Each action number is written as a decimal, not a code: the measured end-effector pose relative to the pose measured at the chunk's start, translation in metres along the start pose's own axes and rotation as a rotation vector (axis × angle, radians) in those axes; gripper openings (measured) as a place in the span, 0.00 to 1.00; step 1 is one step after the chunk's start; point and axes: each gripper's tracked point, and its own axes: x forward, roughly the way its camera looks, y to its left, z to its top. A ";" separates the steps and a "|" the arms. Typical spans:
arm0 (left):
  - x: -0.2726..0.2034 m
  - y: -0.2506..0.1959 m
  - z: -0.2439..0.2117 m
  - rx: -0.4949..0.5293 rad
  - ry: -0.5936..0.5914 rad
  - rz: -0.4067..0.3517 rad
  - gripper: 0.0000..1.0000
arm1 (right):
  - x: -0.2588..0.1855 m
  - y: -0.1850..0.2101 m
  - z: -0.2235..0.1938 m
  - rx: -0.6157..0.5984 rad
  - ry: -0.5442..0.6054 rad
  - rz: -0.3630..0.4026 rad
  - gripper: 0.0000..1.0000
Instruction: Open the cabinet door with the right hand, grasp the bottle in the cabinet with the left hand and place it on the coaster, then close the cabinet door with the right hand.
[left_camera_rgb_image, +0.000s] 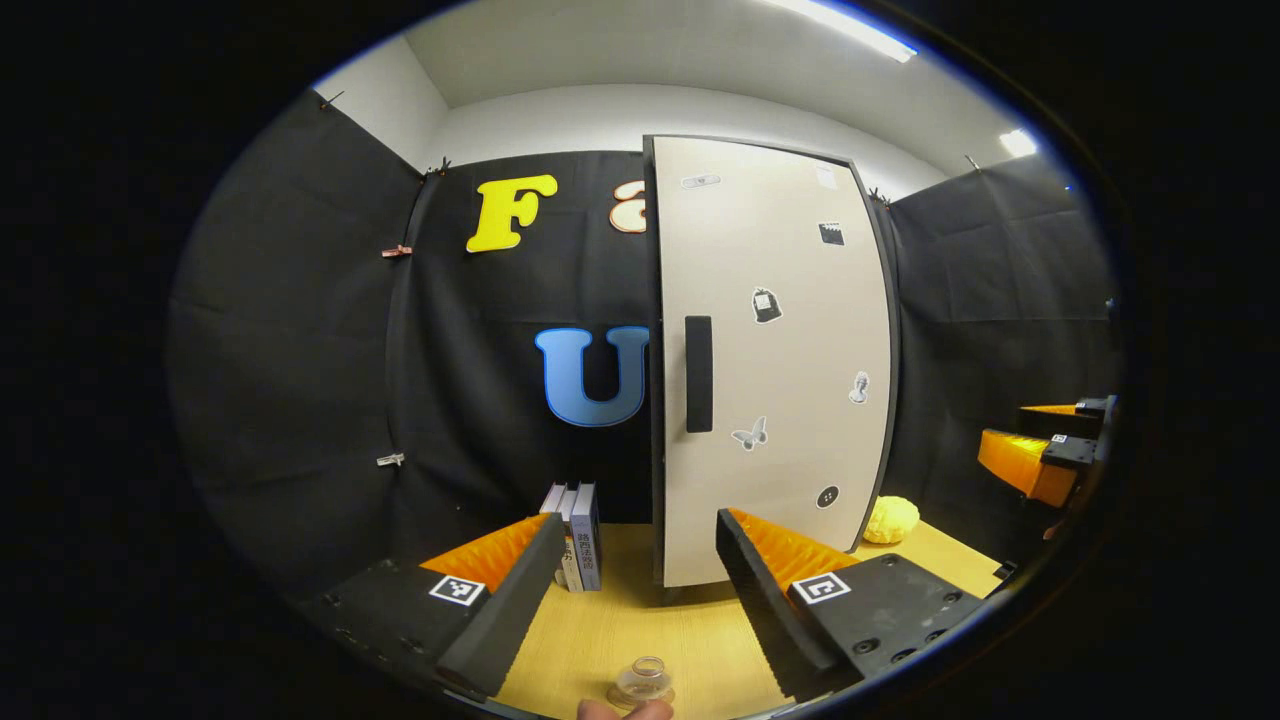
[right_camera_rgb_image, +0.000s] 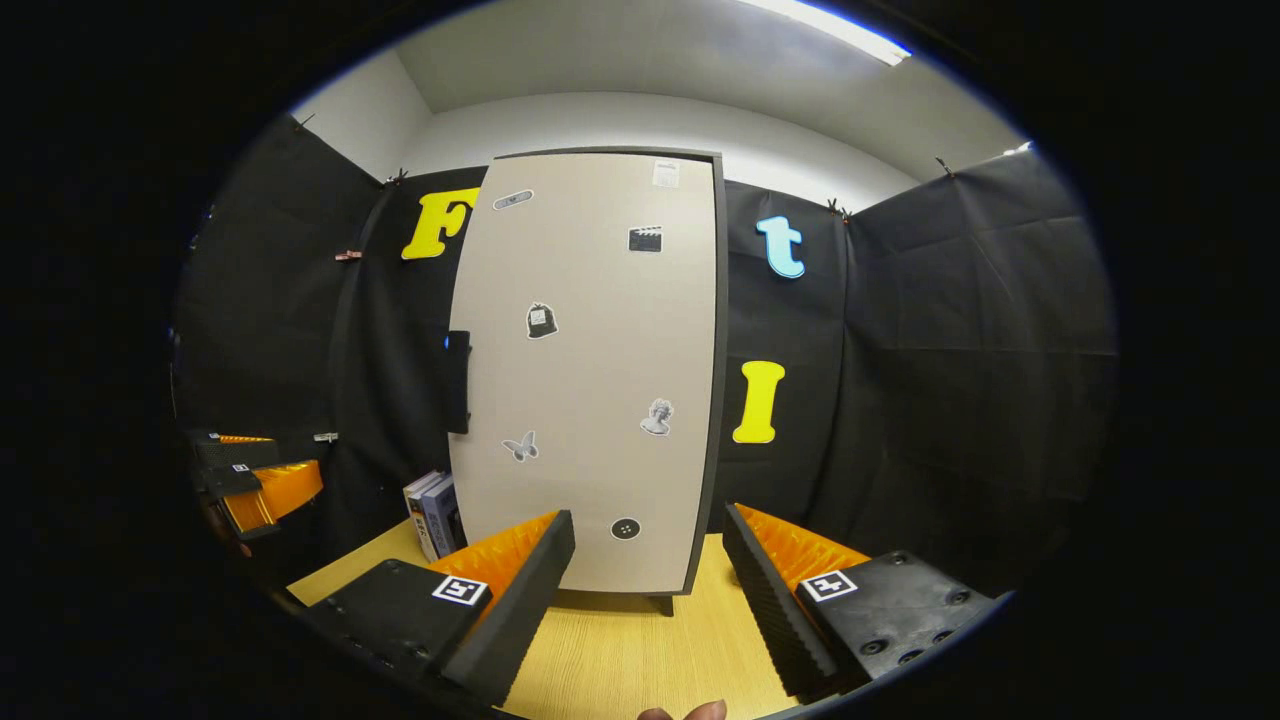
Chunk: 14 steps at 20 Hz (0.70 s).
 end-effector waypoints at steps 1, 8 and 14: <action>0.000 0.000 0.000 0.000 -0.001 -0.001 0.95 | -0.001 0.000 0.000 0.000 -0.001 0.001 0.98; 0.000 0.000 -0.001 0.005 0.001 -0.006 0.95 | -0.004 -0.001 -0.002 0.001 0.000 -0.001 0.97; 0.000 0.000 -0.001 0.006 0.002 -0.005 0.96 | -0.005 -0.001 -0.002 0.002 0.002 -0.002 0.97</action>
